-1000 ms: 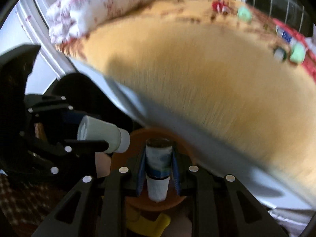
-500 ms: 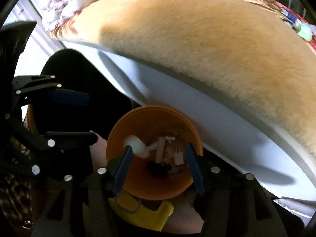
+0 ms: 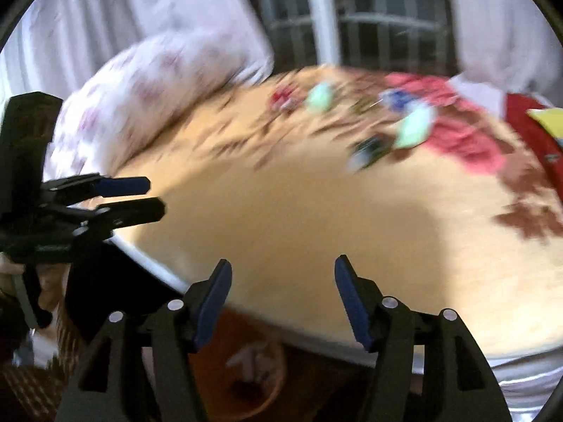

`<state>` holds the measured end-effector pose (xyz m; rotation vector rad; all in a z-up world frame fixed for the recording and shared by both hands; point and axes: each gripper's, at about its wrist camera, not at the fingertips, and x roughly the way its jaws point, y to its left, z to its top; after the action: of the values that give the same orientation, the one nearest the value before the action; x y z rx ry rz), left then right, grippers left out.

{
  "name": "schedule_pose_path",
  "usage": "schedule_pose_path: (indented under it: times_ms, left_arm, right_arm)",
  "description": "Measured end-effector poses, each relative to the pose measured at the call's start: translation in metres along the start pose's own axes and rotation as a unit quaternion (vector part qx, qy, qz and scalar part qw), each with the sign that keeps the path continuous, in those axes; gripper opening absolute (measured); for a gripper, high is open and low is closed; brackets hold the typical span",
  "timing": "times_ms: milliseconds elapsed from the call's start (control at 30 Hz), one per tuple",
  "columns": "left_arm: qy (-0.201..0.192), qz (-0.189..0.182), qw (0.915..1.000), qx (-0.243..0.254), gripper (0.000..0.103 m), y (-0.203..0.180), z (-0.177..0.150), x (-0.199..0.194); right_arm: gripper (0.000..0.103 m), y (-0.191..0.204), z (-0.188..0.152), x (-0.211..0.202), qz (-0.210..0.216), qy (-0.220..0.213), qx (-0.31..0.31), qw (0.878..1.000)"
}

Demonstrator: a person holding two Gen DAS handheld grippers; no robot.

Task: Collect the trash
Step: 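Grasp the green spray bottle with the left gripper, then carry the green spray bottle with the left gripper while the right gripper grasps the green-capped white bottle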

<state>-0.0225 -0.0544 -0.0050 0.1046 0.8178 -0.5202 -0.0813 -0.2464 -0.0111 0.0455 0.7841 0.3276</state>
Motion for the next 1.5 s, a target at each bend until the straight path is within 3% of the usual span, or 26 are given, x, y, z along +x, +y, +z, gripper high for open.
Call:
schedule_pose_path:
  times_ms: [133, 300, 500, 633, 667, 700, 733, 900, 1033, 1233, 1367, 1500]
  left_arm:
    - [-0.008, -0.005, 1.0, -0.001, 0.063, -0.023, 0.051, 0.049]
    - [-0.002, 0.016, 0.9998, 0.008, 0.063, -0.038, 0.095, 0.108]
    - [0.046, 0.043, 0.9979, 0.017, 0.063, -0.043, 0.119, 0.18]
    - [0.076, 0.039, 0.9962, 0.017, 0.063, -0.045, 0.125, 0.208]
    - [0.082, 0.04, 0.9957, 0.017, 0.062, -0.044, 0.126, 0.213]
    - [0.087, 0.04, 0.9953, 0.013, 0.044, -0.043, 0.126, 0.217]
    - [0.095, 0.025, 0.9952, 0.005, 0.037, -0.039, 0.126, 0.219]
    - [0.05, 0.028, 0.9982, -0.017, 0.037, -0.022, 0.119, 0.185]
    - [0.01, 0.039, 0.9991, -0.013, 0.037, -0.014, 0.104, 0.14]
    - [-0.026, 0.035, 0.9984, -0.035, 0.037, 0.01, 0.075, 0.079]
    - [-0.035, 0.039, 0.9979, -0.038, 0.037, 0.02, 0.057, 0.058]
    - [-0.035, 0.039, 0.9976, -0.045, 0.037, 0.03, 0.045, 0.05]
  right_arm:
    - [0.061, -0.033, 0.007, -0.019, -0.038, -0.032, 0.028, 0.998]
    - [0.061, -0.058, 0.0, -0.025, -0.048, -0.045, 0.057, 0.996]
    - [0.061, -0.073, -0.004, -0.021, -0.049, -0.044, 0.072, 0.995]
    - [0.061, -0.085, -0.002, -0.018, -0.049, -0.043, 0.08, 0.995]
    - [0.061, -0.087, -0.001, -0.016, -0.051, -0.042, 0.081, 0.995]
    - [0.061, -0.088, 0.0, -0.015, -0.052, -0.043, 0.08, 0.994]
    - [0.061, -0.089, 0.001, -0.014, -0.054, -0.044, 0.08, 0.994]
    - [0.061, -0.093, 0.019, -0.002, -0.058, -0.043, 0.077, 0.994]
    - [0.061, -0.102, 0.057, 0.021, -0.048, -0.036, 0.086, 0.994]
    - [0.061, -0.114, 0.123, 0.072, -0.11, -0.033, 0.073, 0.991]
    - [0.061, -0.134, 0.164, 0.12, -0.152, -0.01, 0.086, 0.985]
    - [0.061, -0.154, 0.183, 0.167, -0.177, 0.032, 0.117, 0.977]
